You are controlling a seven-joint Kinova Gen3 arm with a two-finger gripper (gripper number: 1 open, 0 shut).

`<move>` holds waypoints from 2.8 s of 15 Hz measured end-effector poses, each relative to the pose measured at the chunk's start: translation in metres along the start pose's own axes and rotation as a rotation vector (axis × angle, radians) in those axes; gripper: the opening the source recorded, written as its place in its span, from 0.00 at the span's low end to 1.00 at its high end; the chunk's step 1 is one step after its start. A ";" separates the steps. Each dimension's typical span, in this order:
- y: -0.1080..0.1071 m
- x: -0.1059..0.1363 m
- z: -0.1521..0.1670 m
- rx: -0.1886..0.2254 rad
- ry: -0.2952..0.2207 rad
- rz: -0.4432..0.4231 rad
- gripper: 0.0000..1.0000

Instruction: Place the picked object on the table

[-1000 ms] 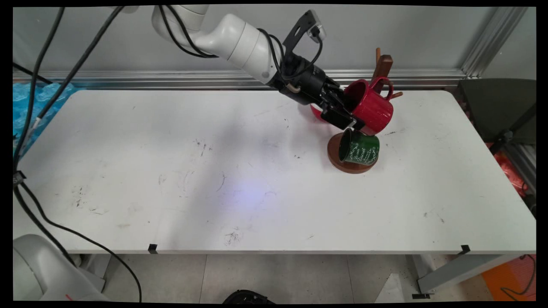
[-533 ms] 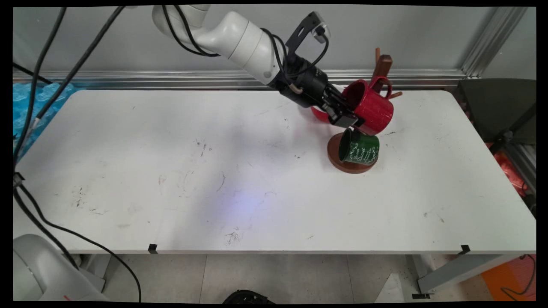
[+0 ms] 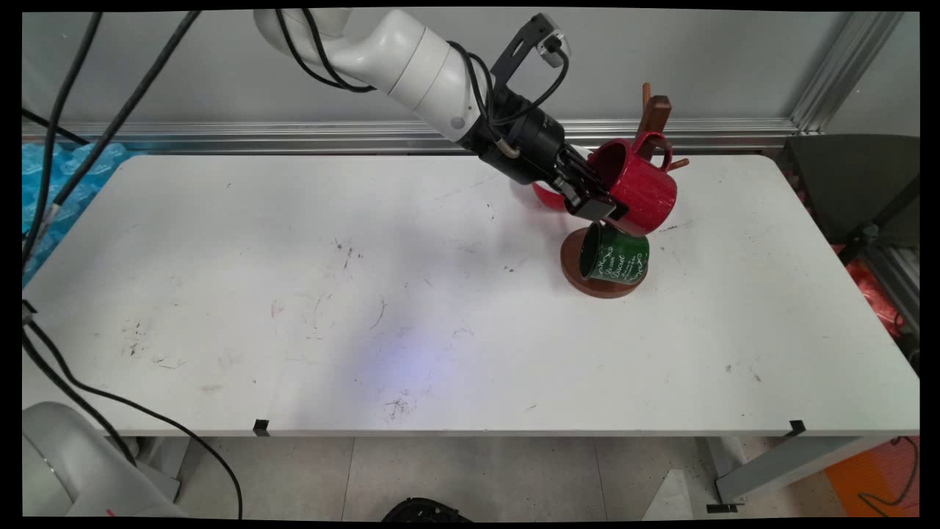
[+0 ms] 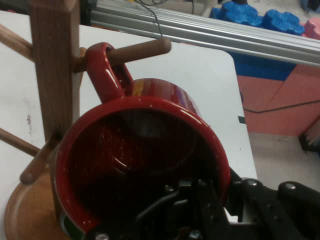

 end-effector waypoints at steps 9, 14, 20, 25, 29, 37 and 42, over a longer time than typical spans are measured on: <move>0.009 0.008 -0.015 -0.004 0.004 0.157 0.00; 0.012 0.011 -0.025 0.005 0.016 0.238 0.00; 0.018 0.013 -0.036 0.007 0.032 0.312 0.00; 0.025 0.011 -0.043 -0.004 0.030 0.340 0.00; 0.033 0.009 -0.049 -0.019 0.025 0.350 0.00; 0.044 -0.007 -0.074 -0.032 -0.035 0.354 0.00; 0.031 -0.028 -0.101 -0.004 -0.145 0.374 0.00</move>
